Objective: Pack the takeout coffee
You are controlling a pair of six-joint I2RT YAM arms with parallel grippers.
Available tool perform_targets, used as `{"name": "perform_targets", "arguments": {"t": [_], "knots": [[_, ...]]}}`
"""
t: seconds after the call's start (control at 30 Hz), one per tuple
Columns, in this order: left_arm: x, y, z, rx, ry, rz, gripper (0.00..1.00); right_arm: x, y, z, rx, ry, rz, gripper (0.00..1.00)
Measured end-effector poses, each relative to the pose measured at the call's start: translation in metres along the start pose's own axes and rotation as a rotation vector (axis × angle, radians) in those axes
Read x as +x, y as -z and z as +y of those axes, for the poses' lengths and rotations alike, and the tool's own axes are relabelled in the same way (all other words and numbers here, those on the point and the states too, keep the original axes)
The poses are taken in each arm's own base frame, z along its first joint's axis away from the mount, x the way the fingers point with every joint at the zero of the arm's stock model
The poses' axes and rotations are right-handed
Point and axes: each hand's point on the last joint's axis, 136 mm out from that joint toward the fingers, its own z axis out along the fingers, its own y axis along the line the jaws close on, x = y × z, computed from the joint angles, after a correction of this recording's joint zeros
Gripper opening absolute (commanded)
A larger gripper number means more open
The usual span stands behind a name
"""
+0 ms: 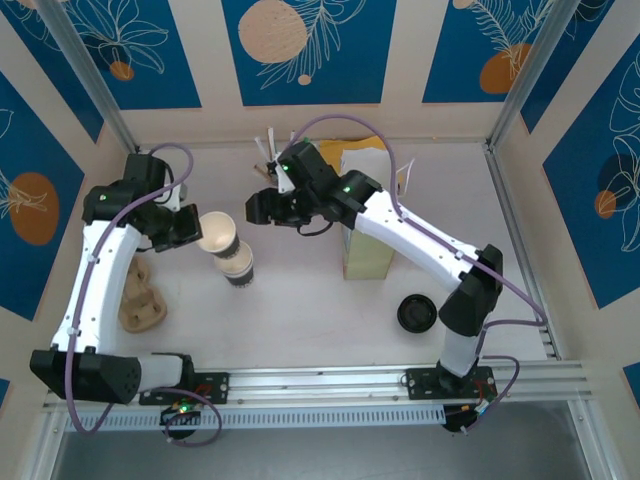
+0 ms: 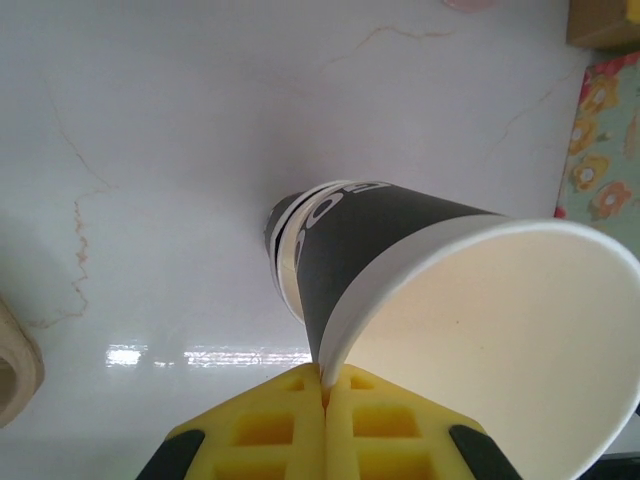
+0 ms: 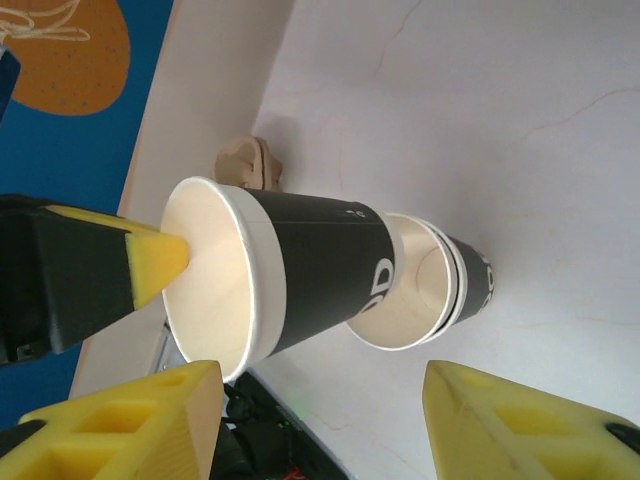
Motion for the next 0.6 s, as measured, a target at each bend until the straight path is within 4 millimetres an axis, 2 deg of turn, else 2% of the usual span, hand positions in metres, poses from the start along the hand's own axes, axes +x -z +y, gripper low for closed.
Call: {"name": "perform_targets", "arguments": {"t": [0.13, 0.37, 0.53, 0.6], "knots": [[-0.001, 0.010, -0.002, 0.003, -0.003, -0.017, 0.02, -0.008, 0.022, 0.007, 0.001, 0.049, -0.056, 0.62], [-0.006, 0.029, -0.009, 0.004, -0.013, -0.057, 0.01, -0.021, 0.070, 0.023, -0.012, 0.168, -0.169, 0.76], [-0.008, 0.045, -0.022, 0.025, -0.042, -0.094, 0.02, -0.028, 0.112, 0.033, -0.015, 0.239, -0.266, 0.86], [-0.008, 0.050, -0.033, 0.042, -0.069, -0.103, 0.02, -0.033, 0.129, 0.035, -0.009, 0.265, -0.310, 0.93]]}}
